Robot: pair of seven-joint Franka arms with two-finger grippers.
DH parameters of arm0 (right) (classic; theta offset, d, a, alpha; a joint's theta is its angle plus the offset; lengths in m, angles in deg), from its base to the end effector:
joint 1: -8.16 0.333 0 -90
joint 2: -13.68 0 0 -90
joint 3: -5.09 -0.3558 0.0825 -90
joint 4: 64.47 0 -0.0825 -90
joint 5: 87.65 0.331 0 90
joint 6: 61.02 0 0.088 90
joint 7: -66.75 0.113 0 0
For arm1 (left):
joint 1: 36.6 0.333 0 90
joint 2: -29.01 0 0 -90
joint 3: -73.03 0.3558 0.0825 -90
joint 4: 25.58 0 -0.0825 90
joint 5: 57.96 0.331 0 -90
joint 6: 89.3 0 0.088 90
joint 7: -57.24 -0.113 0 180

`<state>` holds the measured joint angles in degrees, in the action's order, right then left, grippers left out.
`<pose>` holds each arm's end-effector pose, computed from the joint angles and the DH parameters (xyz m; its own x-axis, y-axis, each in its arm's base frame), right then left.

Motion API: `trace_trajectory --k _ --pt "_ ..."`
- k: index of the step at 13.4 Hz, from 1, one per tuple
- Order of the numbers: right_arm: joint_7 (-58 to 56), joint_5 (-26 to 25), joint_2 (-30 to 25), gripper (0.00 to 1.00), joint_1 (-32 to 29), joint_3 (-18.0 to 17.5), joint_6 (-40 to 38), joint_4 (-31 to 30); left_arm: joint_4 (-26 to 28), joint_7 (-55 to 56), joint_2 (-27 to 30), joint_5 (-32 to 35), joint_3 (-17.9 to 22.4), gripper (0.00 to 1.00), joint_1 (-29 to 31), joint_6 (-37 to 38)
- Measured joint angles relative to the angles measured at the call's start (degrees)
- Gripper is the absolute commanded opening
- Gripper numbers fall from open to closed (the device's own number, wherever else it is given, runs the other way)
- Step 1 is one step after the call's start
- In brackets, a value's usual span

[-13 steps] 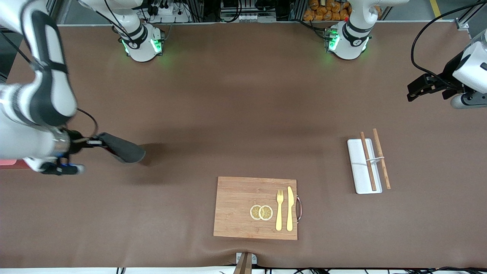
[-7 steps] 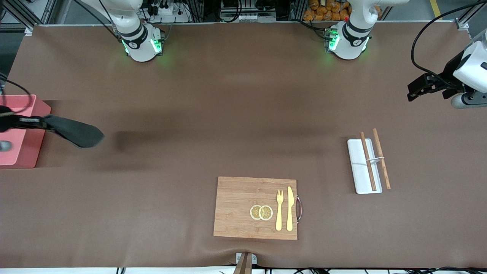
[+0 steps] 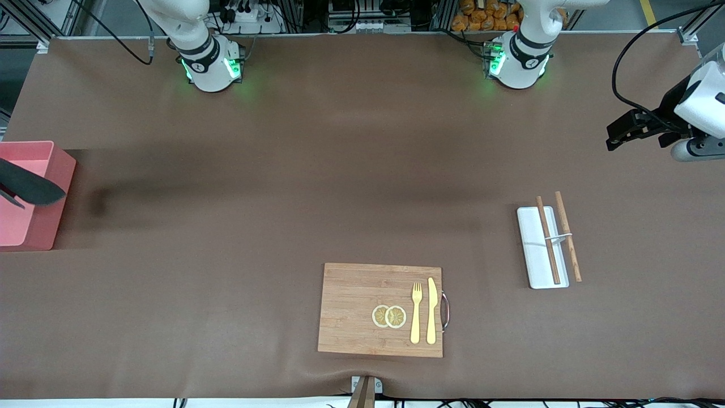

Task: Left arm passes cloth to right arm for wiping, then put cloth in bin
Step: 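Lower the cloth into the pink bin and open the right gripper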

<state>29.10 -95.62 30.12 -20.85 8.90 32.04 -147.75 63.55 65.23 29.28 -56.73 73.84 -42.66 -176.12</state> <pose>0.4945 -0.3299 0.5555 0.9779 0.0946 -0.1867 0.1060 -0.9930 0.0521 0.4922 -0.0427 0.6622 0.9983 0.0490 -0.0323 0.0482 -0.9985 -0.0261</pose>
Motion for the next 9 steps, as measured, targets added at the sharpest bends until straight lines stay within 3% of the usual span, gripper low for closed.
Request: trace_trajectory --k 3,8,9 --pt "-3.3 -6.3 2.2 0.0 -3.4 0.0 6.5 0.1 0.0 0.0 0.0 0.0 0.0 1.0 0.0 0.0" --pt "-5.9 -7.5 5.9 0.0 -7.1 0.0 13.6 0.2 0.0 0.0 0.0 0.0 0.0 1.0 0.0 0.0" --pt "-5.9 -7.5 6.8 0.57 -7.6 0.0 14.0 0.2 0.0 0.0 0.0 0.0 0.0 1.0 0.0 0.0"
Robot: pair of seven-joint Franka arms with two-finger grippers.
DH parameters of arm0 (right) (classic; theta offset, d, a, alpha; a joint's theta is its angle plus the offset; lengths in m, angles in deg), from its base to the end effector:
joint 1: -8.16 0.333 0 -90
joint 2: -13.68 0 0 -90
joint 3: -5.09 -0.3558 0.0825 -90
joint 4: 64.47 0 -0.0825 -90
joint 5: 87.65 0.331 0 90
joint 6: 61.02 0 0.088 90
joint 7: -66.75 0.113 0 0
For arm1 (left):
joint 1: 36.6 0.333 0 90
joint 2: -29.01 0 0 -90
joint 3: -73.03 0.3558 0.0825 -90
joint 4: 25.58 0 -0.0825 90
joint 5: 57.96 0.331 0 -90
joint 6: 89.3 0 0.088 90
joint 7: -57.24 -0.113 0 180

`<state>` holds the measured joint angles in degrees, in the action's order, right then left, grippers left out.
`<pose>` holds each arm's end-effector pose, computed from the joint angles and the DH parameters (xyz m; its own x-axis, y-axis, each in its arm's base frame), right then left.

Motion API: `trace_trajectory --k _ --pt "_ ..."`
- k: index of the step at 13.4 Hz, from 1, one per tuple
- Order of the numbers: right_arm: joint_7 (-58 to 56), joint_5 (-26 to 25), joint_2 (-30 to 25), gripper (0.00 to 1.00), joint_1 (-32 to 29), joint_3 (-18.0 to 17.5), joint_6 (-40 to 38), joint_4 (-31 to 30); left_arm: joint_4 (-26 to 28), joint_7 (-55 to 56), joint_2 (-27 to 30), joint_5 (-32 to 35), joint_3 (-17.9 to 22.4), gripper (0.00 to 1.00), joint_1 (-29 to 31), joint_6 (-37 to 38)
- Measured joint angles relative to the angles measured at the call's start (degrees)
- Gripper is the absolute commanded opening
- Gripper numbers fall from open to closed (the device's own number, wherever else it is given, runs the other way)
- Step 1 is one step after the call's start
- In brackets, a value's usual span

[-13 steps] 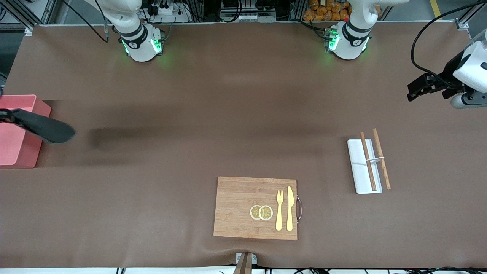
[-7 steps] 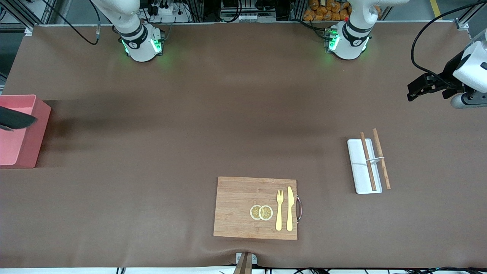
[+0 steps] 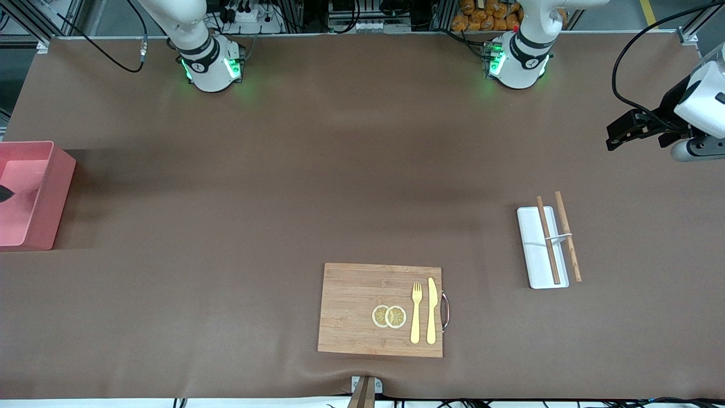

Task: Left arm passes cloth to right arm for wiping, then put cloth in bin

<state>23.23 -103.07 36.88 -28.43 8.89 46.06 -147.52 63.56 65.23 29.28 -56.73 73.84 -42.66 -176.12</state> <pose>0.4840 -0.4300 0.5063 0.9749 0.1150 -0.1909 0.1542 -0.9664 0.2055 0.4922 -0.0427 0.6621 0.9983 0.0490 -0.0324 0.0482 -0.9985 -0.0262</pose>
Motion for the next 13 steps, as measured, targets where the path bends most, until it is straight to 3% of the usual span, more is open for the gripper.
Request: trace_trajectory --k 1,6,13 --pt "0.0 0.0 0.7 1.0 -0.5 0.0 0.3 0.0 0.0 0.0 0.0 0.0 0.0 1.0 0.0 0.0" --pt "0.1 1.1 1.0 1.0 0.2 -1.3 -1.0 1.3 0.0 0.0 0.0 0.0 0.0 1.0 0.0 0.0" --pt "10.0 9.7 -4.3 1.0 14.9 -2.3 -14.5 2.4 0.0 -0.9 0.1 0.0 0.0 1.0 0.0 0.0"
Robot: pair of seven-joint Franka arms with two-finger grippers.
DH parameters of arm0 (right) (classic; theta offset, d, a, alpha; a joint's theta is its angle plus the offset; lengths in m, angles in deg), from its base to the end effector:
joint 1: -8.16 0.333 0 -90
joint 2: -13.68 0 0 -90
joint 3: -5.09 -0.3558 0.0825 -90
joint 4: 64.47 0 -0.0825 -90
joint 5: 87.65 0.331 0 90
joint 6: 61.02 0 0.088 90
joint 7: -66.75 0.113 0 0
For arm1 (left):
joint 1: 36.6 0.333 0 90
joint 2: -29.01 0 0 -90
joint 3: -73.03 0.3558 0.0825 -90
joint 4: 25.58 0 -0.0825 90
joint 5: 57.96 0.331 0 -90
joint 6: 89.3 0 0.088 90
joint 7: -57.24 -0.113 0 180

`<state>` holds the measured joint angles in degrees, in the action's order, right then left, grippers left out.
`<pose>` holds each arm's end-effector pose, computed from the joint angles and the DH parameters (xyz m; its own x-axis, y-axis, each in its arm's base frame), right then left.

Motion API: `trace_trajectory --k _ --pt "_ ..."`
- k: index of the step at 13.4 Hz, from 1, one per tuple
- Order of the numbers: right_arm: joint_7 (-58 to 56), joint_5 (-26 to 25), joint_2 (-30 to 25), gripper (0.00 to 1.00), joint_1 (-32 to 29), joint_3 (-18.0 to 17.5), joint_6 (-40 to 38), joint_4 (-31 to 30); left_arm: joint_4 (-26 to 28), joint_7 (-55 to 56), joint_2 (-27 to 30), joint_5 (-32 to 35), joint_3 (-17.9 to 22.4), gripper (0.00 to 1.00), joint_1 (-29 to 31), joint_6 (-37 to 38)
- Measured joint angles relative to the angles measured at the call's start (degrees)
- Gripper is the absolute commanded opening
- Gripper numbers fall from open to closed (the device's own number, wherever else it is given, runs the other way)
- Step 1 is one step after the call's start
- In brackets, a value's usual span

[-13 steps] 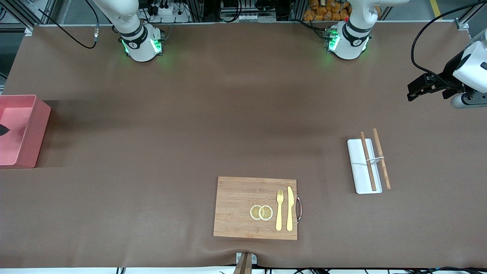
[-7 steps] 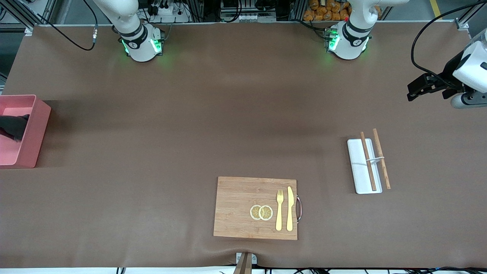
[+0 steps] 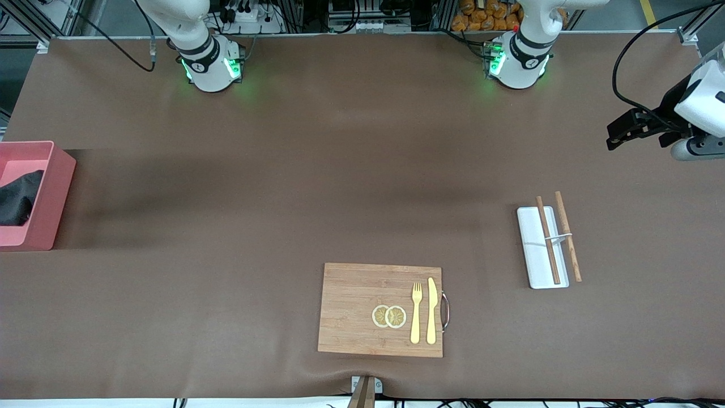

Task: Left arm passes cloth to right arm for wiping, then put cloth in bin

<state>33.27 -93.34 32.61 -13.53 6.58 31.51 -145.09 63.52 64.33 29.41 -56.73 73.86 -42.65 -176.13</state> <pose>0.5550 -0.2465 0.5470 0.9694 0.1858 -0.1606 0.1916 -0.9812 0.0210 0.4915 -0.0423 0.6636 0.9990 0.0338 -0.0297 0.0331 -0.9991 -0.0252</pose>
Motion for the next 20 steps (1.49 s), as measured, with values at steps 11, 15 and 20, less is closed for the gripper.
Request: trace_trajectory --k 11,15,20 --pt "27.7 5.0 -13.0 1.0 22.4 0.1 -8.7 -4.2 -0.8 -2.2 0.6 -0.1 0.1 1.0 2.2 1.2" --pt "32.8 7.2 -16.9 1.0 22.2 0.6 -8.7 -6.0 -0.8 -2.2 0.6 -0.1 0.1 1.0 2.2 1.2" --pt "34.3 7.2 -19.3 1.0 20.4 0.6 -9.1 -6.3 -0.8 -2.2 0.8 -0.1 0.0 1.0 2.2 1.2"
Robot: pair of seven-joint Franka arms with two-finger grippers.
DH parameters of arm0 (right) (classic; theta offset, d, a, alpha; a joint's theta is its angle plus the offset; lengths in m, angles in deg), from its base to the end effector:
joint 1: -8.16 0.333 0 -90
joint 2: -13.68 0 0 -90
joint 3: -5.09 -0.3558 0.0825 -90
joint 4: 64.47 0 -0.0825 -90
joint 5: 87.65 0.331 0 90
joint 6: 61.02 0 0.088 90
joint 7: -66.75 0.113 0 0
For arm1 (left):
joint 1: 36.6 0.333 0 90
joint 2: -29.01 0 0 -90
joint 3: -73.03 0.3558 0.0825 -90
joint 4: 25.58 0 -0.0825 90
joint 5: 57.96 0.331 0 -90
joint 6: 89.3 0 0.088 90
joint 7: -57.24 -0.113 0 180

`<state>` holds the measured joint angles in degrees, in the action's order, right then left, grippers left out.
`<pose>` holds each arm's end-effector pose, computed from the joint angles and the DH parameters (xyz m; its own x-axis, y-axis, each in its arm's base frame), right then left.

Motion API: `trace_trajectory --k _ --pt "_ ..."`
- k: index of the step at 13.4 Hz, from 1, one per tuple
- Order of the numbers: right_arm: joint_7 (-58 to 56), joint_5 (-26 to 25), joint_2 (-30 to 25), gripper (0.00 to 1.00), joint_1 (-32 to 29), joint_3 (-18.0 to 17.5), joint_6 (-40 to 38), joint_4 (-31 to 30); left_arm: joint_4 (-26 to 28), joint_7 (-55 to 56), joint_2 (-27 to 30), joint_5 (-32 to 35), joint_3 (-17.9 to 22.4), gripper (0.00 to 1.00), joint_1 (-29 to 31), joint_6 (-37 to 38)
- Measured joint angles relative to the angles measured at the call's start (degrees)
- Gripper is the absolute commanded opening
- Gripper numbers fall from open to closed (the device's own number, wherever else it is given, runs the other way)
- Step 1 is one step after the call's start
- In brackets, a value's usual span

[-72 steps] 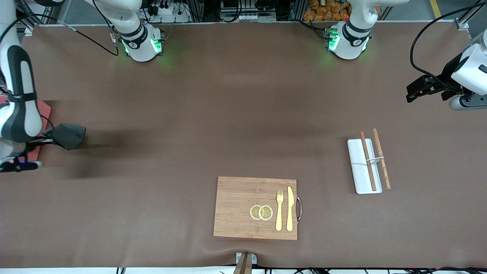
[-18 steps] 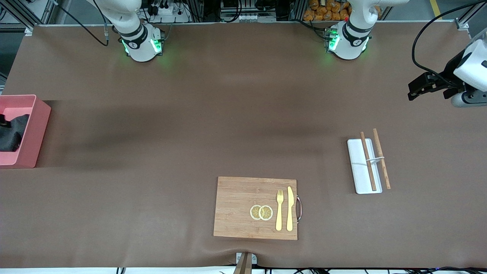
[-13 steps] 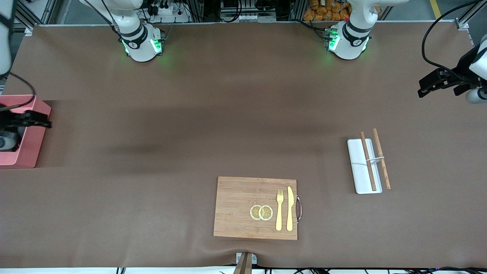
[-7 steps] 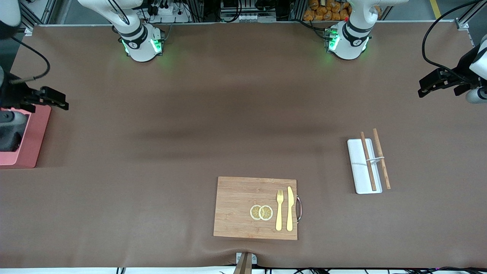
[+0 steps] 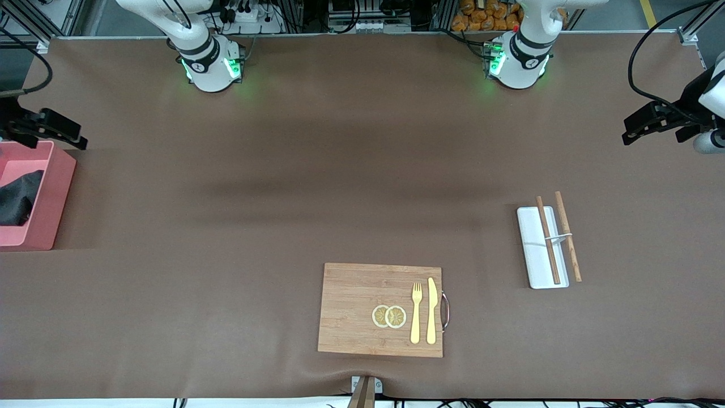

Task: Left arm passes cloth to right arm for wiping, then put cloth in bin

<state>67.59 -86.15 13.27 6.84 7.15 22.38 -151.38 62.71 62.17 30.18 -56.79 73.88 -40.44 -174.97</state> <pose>0.4864 -0.0256 0.6744 0.9960 -0.0705 -0.0544 -0.0720 -0.9971 -0.0256 0.4862 -0.0229 0.6743 0.9991 0.0354 -0.0235 0.0349 -0.9991 -0.0222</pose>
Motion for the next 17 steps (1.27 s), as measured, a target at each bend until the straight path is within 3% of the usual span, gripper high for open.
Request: trace_trajectory --k 17 --pt "0.1 0.0 -0.7 1.0 -1.5 -0.1 -2.5 -0.1 0.2 0.1 0.2 0.0 0.2 1.0 0.1 0.0"
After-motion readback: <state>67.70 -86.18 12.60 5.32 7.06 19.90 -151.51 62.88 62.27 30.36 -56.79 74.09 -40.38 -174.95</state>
